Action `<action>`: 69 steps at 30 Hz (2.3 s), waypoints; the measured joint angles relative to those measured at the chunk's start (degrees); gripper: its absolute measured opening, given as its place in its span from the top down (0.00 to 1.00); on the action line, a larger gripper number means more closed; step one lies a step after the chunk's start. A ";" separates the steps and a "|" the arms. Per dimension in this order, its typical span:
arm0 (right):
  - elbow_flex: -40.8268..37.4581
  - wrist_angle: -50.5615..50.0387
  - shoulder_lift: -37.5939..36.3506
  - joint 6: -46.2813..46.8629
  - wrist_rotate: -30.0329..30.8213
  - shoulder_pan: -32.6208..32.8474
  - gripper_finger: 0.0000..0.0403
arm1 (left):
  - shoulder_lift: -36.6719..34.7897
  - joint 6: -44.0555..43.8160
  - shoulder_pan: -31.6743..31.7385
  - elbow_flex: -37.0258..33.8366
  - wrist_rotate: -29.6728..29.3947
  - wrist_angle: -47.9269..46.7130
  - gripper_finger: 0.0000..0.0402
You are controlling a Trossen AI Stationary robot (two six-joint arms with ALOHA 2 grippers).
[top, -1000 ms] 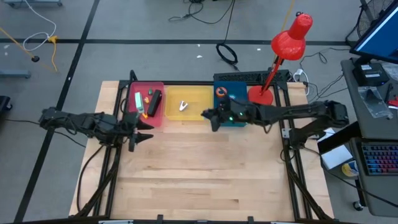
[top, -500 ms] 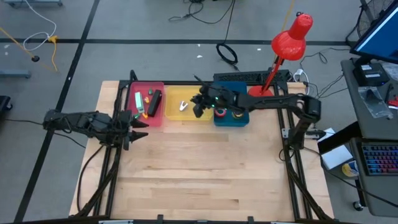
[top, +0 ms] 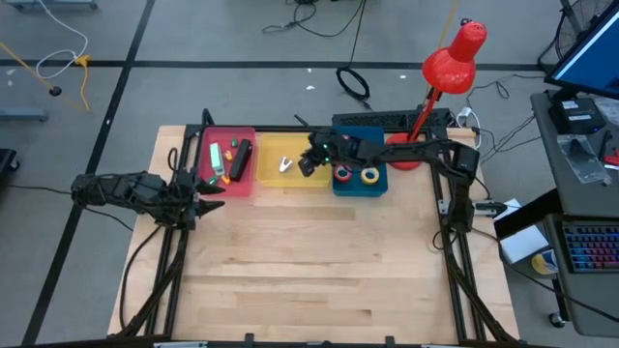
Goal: Pick and place Stapler, Stapler remover, tape
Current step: Put the light blue stapler remover into the yellow bin, then return to Home Position
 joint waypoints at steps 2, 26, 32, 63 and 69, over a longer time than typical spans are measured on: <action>0.00 0.55 1.13 0.57 -1.53 -0.19 0.89 | -0.37 -0.04 0.01 0.00 -0.22 -1.08 0.48; -0.04 -3.47 3.30 4.57 -2.81 -1.26 0.78 | -0.53 -0.04 -0.02 -0.02 -1.22 -0.90 0.48; -0.04 -4.91 3.30 4.59 -2.74 -1.26 0.73 | -0.53 0.00 -0.02 -0.02 -1.22 -0.88 0.48; -0.13 -5.77 -1.75 2.95 -5.89 -1.02 0.52 | -0.50 0.09 -0.02 -18.32 10.59 30.10 0.48; -0.14 -6.49 -5.92 -1.05 -13.19 -0.11 0.51 | -0.50 1.57 -0.02 -18.32 10.60 29.53 0.48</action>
